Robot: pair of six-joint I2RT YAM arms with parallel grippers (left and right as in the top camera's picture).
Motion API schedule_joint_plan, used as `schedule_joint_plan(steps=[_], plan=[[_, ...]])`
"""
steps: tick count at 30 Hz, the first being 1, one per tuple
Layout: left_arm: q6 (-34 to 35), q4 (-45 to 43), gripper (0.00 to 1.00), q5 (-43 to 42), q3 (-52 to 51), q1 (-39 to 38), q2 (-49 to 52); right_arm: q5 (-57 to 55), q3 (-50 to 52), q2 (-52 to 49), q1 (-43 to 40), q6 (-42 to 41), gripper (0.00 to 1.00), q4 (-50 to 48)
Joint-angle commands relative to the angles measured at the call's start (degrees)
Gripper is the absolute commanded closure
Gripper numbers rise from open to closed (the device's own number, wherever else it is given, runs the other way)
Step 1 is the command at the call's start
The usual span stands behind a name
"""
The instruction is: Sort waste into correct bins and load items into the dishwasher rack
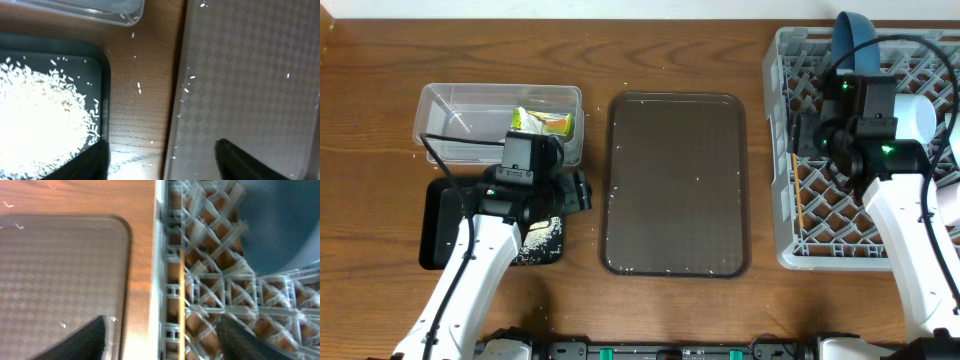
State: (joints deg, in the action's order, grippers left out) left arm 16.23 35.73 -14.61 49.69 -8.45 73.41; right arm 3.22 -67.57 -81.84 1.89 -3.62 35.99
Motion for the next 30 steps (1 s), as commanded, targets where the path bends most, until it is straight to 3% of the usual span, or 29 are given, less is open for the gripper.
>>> schedule_joint_plan(steps=[1, 2, 14, 21, 30], plan=[[-1.9, 0.1, 0.19, 0.3, 0.9, 0.0, 0.3, 4.8, -0.8, 0.2, 0.0, 0.3, 0.07, -1.0], [-2.8, 0.3, 0.18, 0.3, 1.0, 0.0, 0.3, 4.8, -0.8, 0.2, 0.0, 0.3, 0.01, -1.4], [-6.3, 8.2, 0.13, 0.4, 5.3, 0.0, -3.9, 4.6, -0.7, 6.1, -3.7, -0.2, 0.01, 3.7], [-7.3, 8.2, 0.13, 5.6, 4.4, 0.0, -14.3, 1.9, 3.7, 12.4, -4.2, -0.1, 0.01, 4.0], [-7.8, 10.5, 0.13, 8.5, -0.1, 0.0, -32.5, 1.1, 18.4, 28.7, -4.1, -3.1, 0.01, 1.2]])
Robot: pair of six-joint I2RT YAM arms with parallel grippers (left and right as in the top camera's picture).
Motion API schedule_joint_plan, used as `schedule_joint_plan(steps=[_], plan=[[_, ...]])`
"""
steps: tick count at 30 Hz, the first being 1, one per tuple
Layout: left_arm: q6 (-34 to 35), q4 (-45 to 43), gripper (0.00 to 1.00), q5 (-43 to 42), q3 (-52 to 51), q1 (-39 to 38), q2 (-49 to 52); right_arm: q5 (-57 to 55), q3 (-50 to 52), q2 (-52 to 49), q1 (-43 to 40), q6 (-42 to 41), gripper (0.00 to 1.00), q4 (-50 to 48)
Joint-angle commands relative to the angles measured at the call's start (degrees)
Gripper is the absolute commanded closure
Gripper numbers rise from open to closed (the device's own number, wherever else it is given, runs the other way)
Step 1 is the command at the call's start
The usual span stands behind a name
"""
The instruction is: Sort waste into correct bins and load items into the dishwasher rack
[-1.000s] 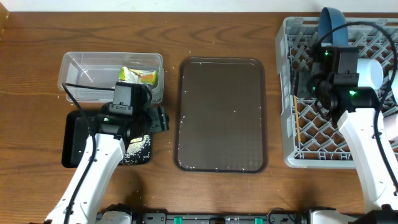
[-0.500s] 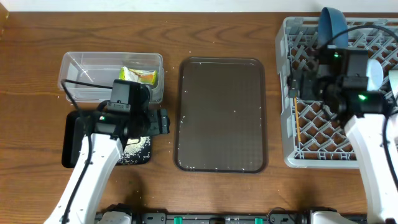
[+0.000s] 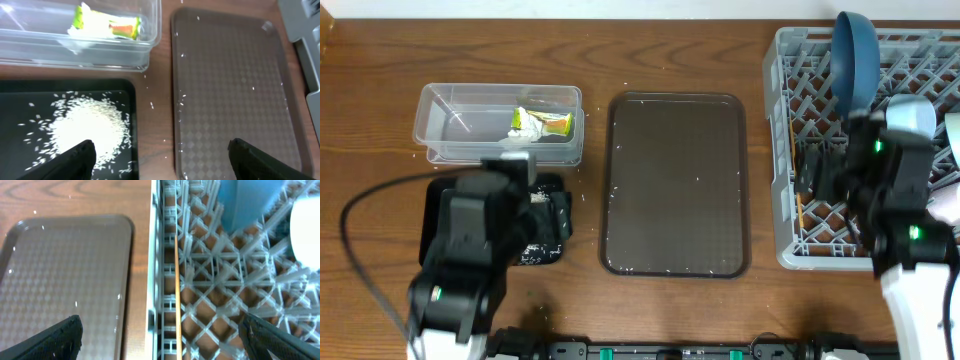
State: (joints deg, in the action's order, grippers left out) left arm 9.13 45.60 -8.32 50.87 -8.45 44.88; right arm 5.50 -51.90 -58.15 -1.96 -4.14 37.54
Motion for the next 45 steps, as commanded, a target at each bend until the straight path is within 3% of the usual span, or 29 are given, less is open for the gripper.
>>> schedule_joint_plan(steps=[1, 8, 45], plan=[[-0.7, 0.7, 0.06, 2.3, -1.3, 0.0, -5.1, -1.6, 4.0, 7.0, -0.3, -3.8, 0.01, -0.4], [-0.7, -0.9, 0.05, 2.4, -1.3, 0.0, -7.9, -2.5, 7.9, 15.1, -0.3, -7.6, 0.01, 0.2], [-0.7, -0.6, 0.04, 2.4, -1.3, 0.0, -7.6, -2.4, 7.9, 15.1, -0.3, -7.6, 0.01, 9.0]])
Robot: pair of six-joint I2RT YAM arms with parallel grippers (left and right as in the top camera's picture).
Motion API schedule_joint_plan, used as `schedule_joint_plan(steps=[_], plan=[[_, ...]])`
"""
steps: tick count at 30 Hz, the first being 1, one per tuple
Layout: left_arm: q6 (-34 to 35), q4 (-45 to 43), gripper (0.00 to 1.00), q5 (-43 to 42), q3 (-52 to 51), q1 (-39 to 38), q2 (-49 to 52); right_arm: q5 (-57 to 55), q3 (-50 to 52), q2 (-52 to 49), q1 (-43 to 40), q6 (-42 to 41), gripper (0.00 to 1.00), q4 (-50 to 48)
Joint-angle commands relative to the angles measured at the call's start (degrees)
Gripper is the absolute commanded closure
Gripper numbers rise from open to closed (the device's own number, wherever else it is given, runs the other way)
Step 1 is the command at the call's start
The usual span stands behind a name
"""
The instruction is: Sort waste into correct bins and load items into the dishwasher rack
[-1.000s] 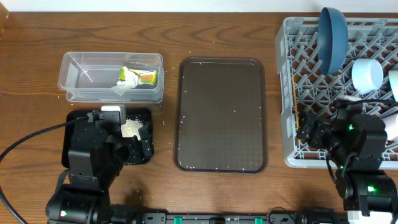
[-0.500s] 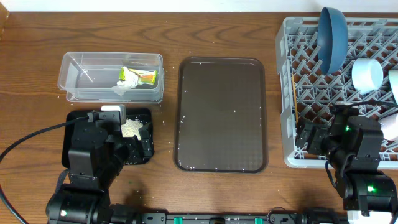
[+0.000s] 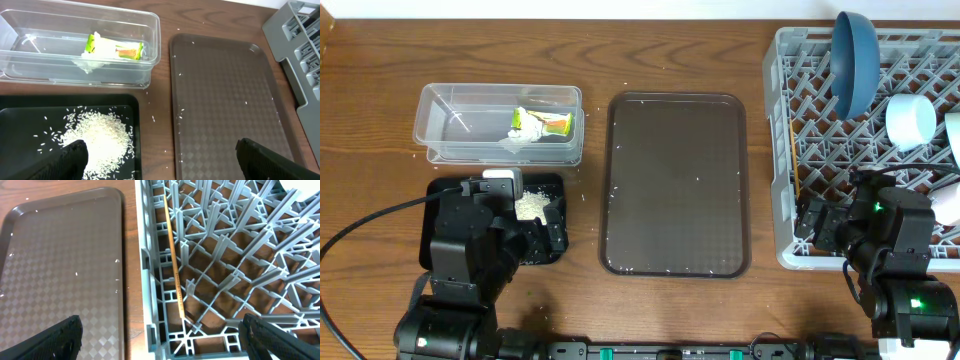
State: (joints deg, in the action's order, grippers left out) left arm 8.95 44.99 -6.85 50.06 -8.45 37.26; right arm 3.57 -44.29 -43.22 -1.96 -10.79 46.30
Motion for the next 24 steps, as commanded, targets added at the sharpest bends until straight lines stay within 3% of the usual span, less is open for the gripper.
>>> schedule_joint_plan(steps=[1, 13, 20, 24], plan=[[-0.6, 0.0, 0.04, 0.9, -0.5, 0.0, 0.0, -0.5, 0.3, 0.1, -0.3, -1.0, 0.01, 0.3], [-0.6, 0.0, 0.04, 0.9, -0.5, 0.0, 0.0, -0.5, 3.3, 4.8, -0.3, -1.0, 0.01, 0.3], [-0.6, 0.0, 0.04, 0.9, -0.5, 0.0, 0.0, -1.0, 10.4, 14.5, -0.2, -0.3, 0.01, 1.6], [-0.6, 0.0, 0.04, 0.9, -0.5, 0.0, 0.0, -0.8, 17.1, 22.1, 1.1, -0.3, 0.01, -4.6]])
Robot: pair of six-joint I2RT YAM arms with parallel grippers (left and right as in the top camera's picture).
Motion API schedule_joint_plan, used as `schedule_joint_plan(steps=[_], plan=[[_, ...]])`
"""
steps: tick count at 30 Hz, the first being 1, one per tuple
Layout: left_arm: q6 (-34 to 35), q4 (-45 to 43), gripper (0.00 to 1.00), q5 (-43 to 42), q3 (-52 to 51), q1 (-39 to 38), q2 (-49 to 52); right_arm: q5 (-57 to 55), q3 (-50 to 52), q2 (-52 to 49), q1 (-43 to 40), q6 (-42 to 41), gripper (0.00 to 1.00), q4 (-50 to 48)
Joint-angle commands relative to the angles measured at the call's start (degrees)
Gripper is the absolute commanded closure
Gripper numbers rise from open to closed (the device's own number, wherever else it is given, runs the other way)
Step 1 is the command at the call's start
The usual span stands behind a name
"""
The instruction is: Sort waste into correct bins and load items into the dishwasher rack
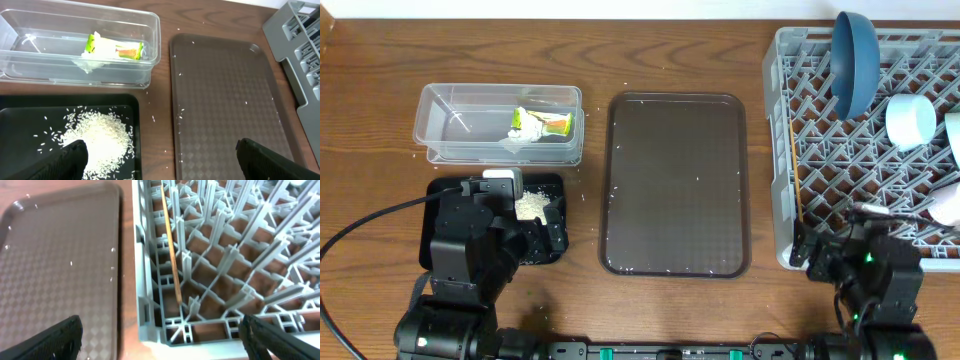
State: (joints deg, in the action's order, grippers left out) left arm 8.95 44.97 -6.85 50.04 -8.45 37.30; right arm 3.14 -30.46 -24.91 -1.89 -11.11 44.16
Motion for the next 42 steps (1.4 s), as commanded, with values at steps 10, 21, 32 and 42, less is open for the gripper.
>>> schedule_joint_plan(steps=[10, 21, 32, 42], plan=[[-0.6, 0.0, 0.04, 0.9, -0.5, 0.0, 0.0, -0.3, 21.1, 17.3, 2.5, 0.9, 0.01, -31.8], [-0.6, 0.0, 0.04, 0.9, -0.5, 0.0, 0.0, -0.4, 25.6, 22.6, 5.2, 8.4, 0.01, -38.4], [-0.6, 0.0, 0.04, 0.9, -0.5, 0.0, 0.0, -2.5, 30.2, 24.6, 4.9, 8.6, 0.01, -46.0], [-0.6, 0.0, 0.03, 0.9, -0.5, 0.0, 0.0, -2.9, 30.1, 24.4, 4.9, 8.6, 0.01, -39.9]])
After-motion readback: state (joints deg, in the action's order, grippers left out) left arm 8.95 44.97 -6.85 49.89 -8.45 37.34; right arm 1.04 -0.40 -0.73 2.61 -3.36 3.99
